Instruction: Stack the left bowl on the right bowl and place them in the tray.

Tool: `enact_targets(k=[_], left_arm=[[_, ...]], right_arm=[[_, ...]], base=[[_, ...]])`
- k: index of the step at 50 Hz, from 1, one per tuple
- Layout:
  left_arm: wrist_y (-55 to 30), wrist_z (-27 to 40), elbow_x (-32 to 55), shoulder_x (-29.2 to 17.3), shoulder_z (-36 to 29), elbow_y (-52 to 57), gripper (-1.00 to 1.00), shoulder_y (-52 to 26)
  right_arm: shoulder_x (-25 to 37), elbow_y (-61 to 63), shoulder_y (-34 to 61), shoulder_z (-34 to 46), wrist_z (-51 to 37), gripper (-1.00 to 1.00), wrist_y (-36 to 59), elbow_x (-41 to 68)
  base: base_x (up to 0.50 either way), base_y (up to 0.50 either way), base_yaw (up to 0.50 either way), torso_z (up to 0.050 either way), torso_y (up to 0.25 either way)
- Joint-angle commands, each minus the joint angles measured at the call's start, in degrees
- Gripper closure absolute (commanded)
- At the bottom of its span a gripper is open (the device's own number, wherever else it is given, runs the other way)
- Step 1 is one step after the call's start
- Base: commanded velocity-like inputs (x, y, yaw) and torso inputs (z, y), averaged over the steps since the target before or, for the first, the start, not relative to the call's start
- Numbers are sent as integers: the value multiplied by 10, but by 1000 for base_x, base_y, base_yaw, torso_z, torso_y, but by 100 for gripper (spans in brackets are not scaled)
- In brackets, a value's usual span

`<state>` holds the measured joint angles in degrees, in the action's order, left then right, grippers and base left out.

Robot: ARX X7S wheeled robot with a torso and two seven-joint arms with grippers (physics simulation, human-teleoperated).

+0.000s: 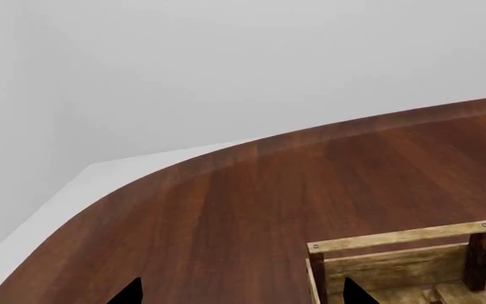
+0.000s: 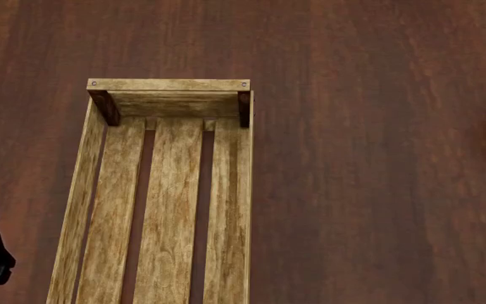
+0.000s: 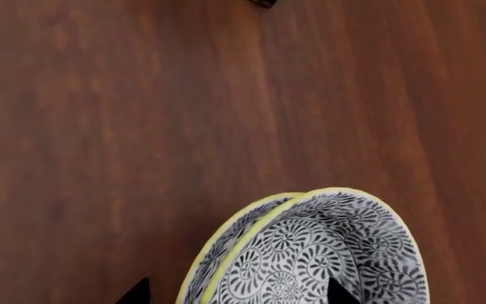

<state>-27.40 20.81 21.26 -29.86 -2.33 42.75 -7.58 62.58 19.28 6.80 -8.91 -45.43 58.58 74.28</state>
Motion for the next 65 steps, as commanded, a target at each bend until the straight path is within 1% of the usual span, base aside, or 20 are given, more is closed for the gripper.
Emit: enact_targets(k=[1,10,36,65], left_arm=[[1,0,3,-2,2,0,-100,1],[1,1,4,-3,2,-1,-100,1],[1,3,4,-5,-3,-3,-100,-1],[3,6,2,-7,-8,-4,-100,0]], right_arm=[[-14,-3,-12,10,12,-100,-14,-16],[-27,-16,-31,17,33,-100,-36,-41],[-45,-31,-79,19,67,-100,-67,-66],[-59,-56,-93,40,93,-100,-79,-85]], base=[[0,0,0,0,0],[0,0,0,0,0],[0,0,0,0,0],[0,0,0,0,0]])
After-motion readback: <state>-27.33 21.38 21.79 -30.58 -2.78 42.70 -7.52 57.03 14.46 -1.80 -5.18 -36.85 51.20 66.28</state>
